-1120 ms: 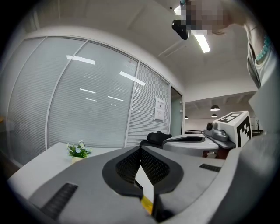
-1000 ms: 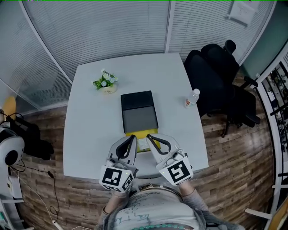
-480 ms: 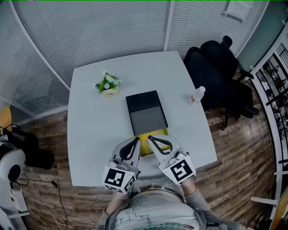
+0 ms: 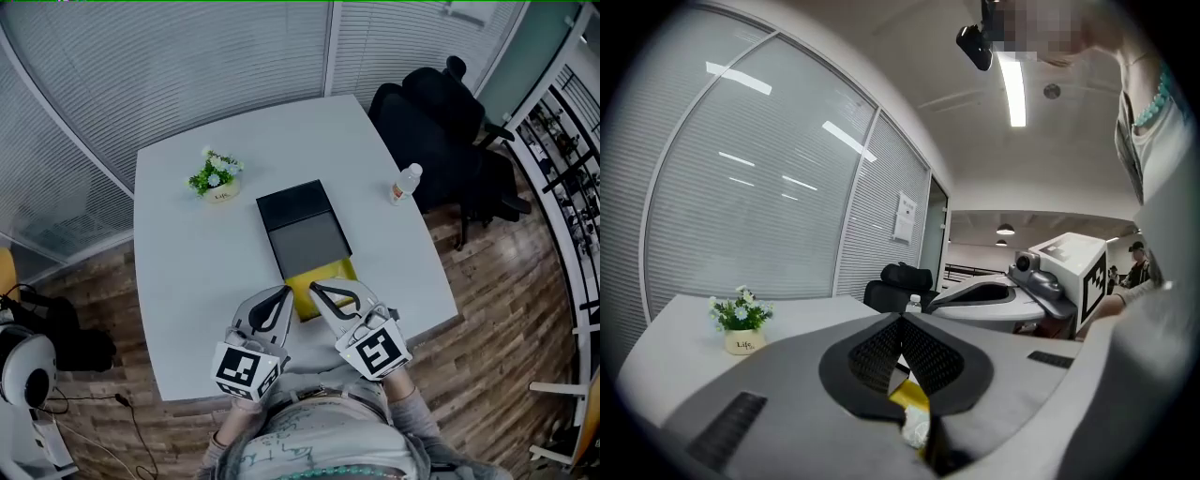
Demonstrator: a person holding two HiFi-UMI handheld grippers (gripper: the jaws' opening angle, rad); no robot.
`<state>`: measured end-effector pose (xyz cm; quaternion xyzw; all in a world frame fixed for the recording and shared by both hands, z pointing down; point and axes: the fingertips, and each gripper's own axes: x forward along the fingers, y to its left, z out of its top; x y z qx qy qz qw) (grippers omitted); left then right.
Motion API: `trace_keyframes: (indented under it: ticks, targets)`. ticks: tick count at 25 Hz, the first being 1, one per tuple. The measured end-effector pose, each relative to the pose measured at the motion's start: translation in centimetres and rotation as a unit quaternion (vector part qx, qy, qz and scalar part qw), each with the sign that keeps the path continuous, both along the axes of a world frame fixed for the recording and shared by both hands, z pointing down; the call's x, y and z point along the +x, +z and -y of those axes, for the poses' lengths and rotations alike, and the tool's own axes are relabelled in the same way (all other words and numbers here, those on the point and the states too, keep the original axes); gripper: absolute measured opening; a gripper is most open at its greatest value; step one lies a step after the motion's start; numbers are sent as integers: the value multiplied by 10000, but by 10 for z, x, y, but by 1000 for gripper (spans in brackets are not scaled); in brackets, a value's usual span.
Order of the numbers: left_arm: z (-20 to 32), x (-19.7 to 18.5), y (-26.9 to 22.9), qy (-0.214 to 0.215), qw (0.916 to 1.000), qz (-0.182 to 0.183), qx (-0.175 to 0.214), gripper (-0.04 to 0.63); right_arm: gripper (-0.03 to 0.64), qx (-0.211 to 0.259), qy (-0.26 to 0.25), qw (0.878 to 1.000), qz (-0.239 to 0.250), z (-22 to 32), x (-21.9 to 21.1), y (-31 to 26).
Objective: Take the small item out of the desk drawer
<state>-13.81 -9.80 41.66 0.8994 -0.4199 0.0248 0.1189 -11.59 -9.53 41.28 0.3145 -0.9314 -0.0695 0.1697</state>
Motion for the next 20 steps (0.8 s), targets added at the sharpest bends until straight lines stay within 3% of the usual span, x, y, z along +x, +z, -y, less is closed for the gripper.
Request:
trace_keyframes:
  ticks: [11, 20]
  targets:
    - [4, 23, -9, -661, 9975, -251, 38, -3, 3, -75, -454, 9989, 79, 4, 29, -6]
    - [5, 31, -9, -953, 9953, -126, 56, -3, 3, -21, -799, 9968, 51, 6, 36, -3]
